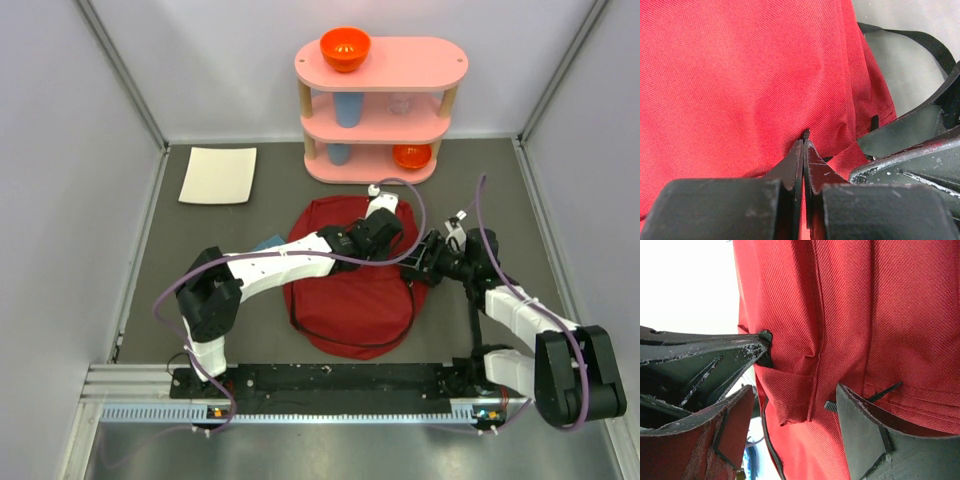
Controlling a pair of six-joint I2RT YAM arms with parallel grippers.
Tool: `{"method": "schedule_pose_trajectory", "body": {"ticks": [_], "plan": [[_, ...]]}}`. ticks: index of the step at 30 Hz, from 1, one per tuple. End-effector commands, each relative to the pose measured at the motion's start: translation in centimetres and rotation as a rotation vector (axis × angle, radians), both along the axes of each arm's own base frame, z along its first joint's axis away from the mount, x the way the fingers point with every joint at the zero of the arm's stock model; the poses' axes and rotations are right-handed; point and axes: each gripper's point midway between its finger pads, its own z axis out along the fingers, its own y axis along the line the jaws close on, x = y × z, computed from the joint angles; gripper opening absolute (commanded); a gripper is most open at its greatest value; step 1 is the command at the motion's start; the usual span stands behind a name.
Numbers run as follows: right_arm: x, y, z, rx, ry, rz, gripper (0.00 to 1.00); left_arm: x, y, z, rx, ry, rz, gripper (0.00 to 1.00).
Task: Pack the student bag
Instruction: Unzip the student bag at the center of the board.
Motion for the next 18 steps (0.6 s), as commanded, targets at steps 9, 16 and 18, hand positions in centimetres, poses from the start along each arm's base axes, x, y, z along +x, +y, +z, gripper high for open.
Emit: {"method": "schedule_pose_trajectory", "body": {"ticks": [9, 16, 18], "plan": [[-0.3, 0.9, 2.8, -0.007, -0.128, 0.102, 0.7, 0.5, -0.6, 2.8, -0.086, -0.025, -0.002, 0.0], [-0.2, 1.3, 1.9, -0.001, -0.099, 0.097, 0.48, 0.4, -0.8, 2.9, -0.095, -0.019, -0.005, 0.0], [0.0, 1.4, 2.0, 0.015, -0.102, 0.097, 0.41, 0.4, -0.7, 2.8, -0.094, -0.017, -0.004, 0.0]]}}
